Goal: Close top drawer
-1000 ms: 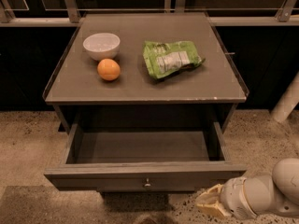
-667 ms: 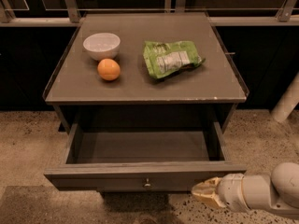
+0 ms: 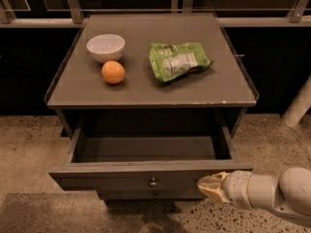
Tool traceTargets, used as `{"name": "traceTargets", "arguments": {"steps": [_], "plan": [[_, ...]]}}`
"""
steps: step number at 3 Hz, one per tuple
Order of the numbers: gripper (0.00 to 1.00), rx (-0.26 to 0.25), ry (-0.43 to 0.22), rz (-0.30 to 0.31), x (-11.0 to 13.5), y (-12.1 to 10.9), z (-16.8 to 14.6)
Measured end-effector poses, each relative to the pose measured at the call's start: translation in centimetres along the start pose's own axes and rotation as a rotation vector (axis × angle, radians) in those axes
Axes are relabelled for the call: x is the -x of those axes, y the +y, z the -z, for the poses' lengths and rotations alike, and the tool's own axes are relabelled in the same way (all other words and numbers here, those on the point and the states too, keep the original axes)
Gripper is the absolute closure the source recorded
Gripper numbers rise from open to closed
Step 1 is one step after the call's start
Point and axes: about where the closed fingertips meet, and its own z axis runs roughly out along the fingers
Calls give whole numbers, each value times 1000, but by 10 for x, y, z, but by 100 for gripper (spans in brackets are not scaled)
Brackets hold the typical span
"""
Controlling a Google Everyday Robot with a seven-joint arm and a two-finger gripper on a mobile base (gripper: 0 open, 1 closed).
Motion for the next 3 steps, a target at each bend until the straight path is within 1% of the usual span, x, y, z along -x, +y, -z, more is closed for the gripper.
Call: {"name": "traceTargets", "arguments": {"steps": [1, 2, 3], "plan": [[100, -57, -14, 8, 10, -10, 0], [100, -142, 15, 48, 37, -30, -9], [100, -142, 15, 48, 37, -30, -9]]}}
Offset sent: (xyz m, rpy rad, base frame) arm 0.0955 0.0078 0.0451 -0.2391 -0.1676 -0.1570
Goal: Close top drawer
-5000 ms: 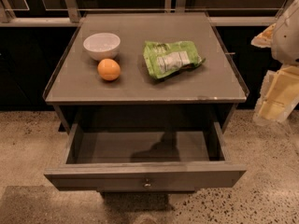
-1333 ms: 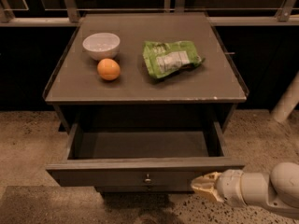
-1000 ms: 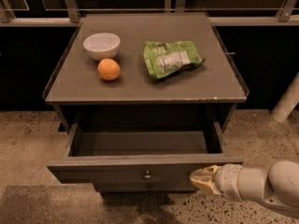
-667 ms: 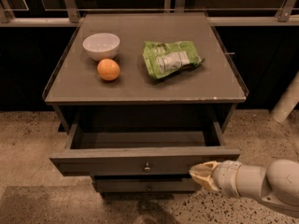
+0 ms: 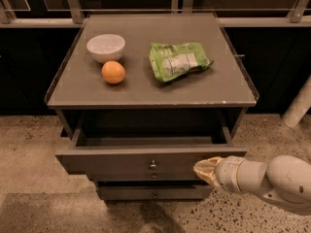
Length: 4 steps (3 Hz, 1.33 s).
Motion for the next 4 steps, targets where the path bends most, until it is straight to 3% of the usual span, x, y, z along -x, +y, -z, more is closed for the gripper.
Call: {"name": "traceTargets", "arguments": {"steps": [3, 4], "plan": [[100, -118, 54, 38, -17, -46, -42], [100, -118, 55, 38, -17, -45, -42]]}}
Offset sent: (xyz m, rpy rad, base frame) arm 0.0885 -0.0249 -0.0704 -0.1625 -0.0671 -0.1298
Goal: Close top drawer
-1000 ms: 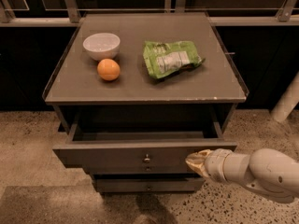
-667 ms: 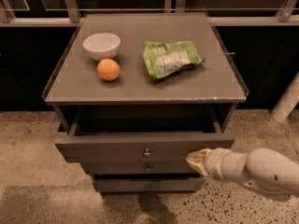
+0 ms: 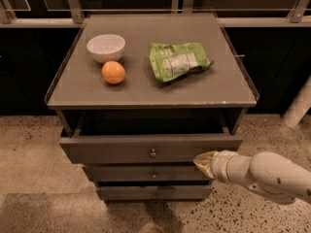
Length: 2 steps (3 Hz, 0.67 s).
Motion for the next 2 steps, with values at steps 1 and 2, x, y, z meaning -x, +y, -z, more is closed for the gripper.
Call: {"name": "traceTargets", "arguments": {"steps": [1, 2], "plan": [[100, -51, 8, 42, 5, -18, -13], [100, -51, 8, 42, 5, -18, -13]]}}
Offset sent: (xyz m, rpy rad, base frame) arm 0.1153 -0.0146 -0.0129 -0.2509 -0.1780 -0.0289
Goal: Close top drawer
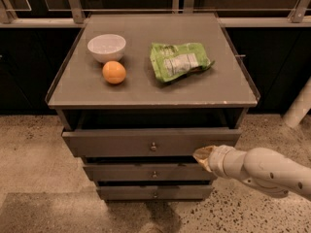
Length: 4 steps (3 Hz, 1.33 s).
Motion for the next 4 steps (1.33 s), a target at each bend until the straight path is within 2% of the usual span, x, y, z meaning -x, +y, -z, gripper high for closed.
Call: {"name": "traceTargets", "arguments": {"steps": [1, 3, 4], "plan": [[100, -41, 6, 44, 8, -17, -17], [100, -31, 13, 50, 7, -18, -18], [100, -41, 10, 59, 16, -26, -9]]}}
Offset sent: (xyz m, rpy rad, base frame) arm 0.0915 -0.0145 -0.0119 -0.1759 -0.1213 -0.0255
